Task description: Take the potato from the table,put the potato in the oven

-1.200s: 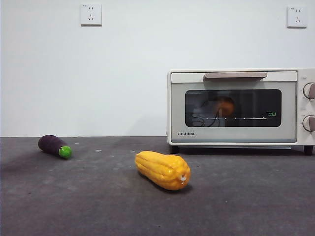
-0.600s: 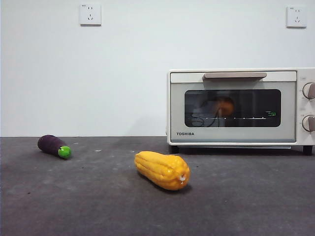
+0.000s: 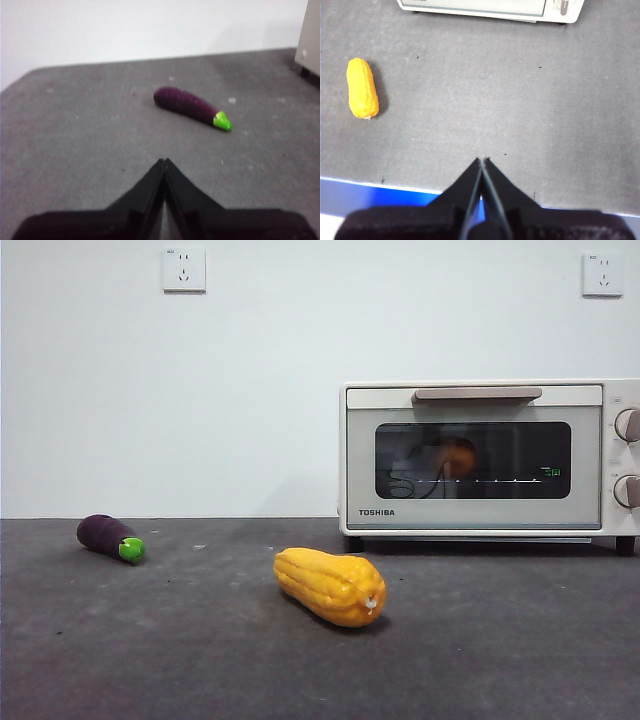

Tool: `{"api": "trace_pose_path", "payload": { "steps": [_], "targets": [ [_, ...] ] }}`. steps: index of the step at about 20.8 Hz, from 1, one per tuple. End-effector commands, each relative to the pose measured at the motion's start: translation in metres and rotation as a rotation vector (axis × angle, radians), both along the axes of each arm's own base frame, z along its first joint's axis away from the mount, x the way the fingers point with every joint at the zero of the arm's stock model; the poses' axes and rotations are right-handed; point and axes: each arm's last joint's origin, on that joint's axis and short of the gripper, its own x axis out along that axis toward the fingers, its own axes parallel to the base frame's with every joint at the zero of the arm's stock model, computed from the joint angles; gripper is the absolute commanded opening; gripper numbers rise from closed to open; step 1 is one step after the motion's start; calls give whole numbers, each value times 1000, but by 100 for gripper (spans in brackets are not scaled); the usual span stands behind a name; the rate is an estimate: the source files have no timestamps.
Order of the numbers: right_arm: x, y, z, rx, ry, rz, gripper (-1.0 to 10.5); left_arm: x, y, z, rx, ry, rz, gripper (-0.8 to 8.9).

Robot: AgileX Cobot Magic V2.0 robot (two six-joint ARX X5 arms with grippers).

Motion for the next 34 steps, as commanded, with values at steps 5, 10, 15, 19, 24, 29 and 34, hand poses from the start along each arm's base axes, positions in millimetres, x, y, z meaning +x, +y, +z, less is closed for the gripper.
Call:
{"api": "trace_pose_path", "payload": {
  "steps": [5,10,15,19,24,29,34],
  "targets": [
    [0,0,1,7,-6,-6,1,0,0,-3,-17,9,4,-4],
    [0,0,1,7,-6,-6,1,1,0,-4,-17,18,4,-4],
    [0,-4,2,-247,-62,68,2,1,0,-4,-17,19,4,-4],
    [-7,-13,3,-435,-102,-51,2,1,0,-4,-17,19,4,-4],
    [5,-13,-3,-240,-511,-242,2,1,0,-4,-18,23,4,-4],
    [33,-5,-45,30,-965,-207,2,1,0,-5,-18,25,4,-4],
    [48,-2,-100,73,-915,-28,2,1,0,-5,-18,24,4,-4]
  ]
}}
